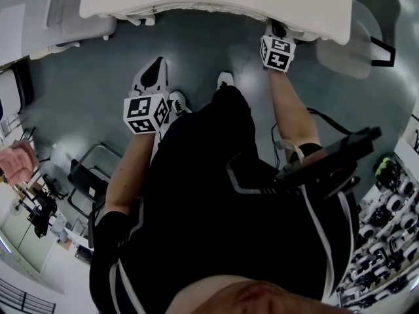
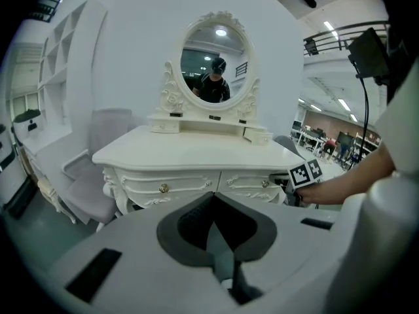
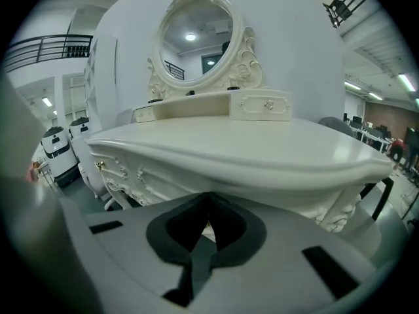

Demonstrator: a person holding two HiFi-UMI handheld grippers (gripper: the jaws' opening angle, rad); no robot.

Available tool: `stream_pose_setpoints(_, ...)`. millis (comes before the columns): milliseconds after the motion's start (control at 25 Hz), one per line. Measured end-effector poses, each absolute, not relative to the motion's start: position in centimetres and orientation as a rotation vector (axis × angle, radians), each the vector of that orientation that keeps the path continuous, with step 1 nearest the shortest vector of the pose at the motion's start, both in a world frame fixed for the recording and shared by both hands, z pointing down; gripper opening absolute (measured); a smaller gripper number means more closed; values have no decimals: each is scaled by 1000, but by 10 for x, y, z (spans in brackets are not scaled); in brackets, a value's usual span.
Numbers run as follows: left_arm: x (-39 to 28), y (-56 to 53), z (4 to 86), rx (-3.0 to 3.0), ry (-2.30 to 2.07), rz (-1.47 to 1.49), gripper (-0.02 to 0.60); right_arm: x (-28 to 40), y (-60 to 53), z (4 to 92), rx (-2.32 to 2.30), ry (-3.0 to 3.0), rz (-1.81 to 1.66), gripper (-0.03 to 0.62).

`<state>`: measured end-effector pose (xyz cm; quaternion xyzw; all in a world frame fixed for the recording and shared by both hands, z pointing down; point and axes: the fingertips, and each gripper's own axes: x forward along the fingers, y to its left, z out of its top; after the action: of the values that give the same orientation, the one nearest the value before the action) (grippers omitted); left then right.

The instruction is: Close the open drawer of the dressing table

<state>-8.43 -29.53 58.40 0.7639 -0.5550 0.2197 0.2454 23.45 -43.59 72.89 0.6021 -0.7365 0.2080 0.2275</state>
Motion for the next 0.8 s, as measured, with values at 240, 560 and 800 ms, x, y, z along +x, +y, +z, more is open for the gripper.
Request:
stream_pose_setpoints(240, -90, -296, 570, 2115, -1486, 552, 5, 232, -429, 726, 1647, -2004, 627, 5)
stream_pose_setpoints(560, -84, -305, 529, 2300, -1411, 519, 5, 226, -396, 696, 1601, -1999, 684, 6)
stream_pose_setpoints(800, -90, -298, 492, 2436, -1333, 451, 5, 211, -363, 640, 1673, -2015, 662, 5)
